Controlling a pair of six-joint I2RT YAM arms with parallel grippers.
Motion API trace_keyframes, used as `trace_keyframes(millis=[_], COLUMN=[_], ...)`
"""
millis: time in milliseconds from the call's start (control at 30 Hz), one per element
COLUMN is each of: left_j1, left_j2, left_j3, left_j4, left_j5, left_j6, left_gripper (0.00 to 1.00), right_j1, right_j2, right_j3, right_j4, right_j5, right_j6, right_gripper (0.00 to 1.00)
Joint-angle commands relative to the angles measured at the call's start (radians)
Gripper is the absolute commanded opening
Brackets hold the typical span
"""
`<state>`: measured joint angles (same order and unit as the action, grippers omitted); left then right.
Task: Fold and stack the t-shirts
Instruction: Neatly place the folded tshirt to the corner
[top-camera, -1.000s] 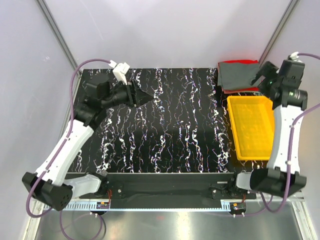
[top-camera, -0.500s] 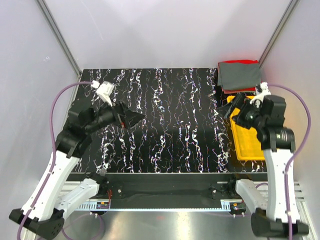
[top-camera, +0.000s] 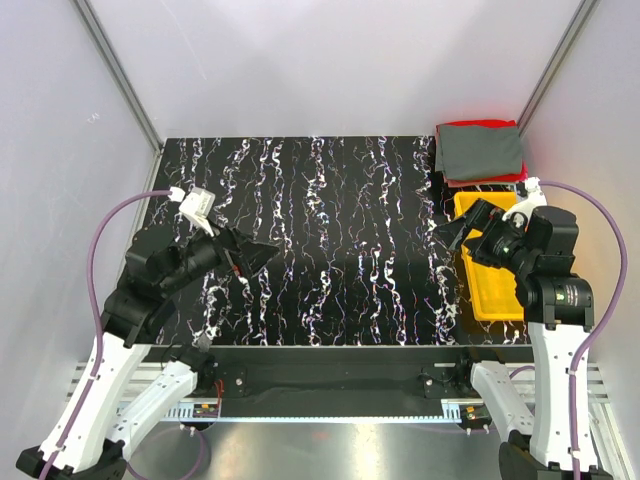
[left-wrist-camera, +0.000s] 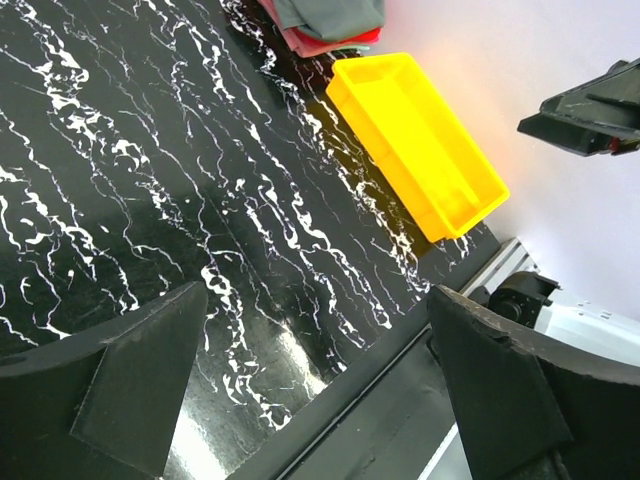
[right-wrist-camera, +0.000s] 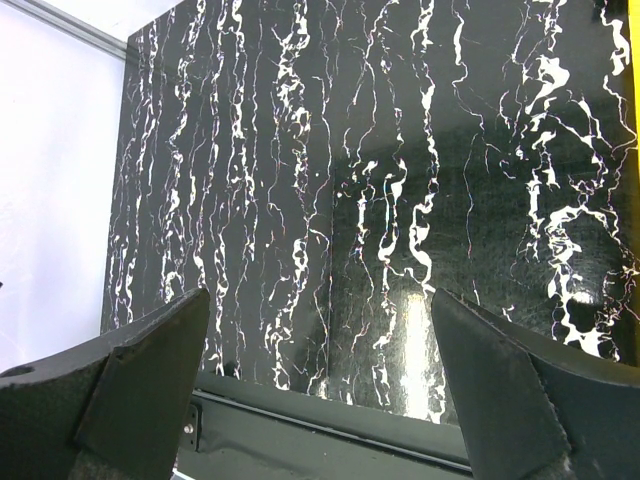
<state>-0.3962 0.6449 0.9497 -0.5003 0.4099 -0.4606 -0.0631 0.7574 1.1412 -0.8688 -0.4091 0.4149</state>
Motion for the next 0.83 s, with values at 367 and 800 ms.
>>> trace_keyframes(millis=[367,800], left_j1=[0.003,0.005], left_j2=[-0.014,-0.034], left_j3=[-0.017,0.003], left_j4=[0.036,0.005], left_j5=[-0.025,-0.028], left_j6=[0.01,0.013], left_gripper=[0.99,0.99], right_j1=[0.005,0.005], right_j2=[-0.027,-0.036], right_j3=[0.014,0.003], right_j4=[-0.001,0.007], right_j5=[0.013,0.026], right_j6=[-0.001,0.018], right_gripper=[1.0,1.0])
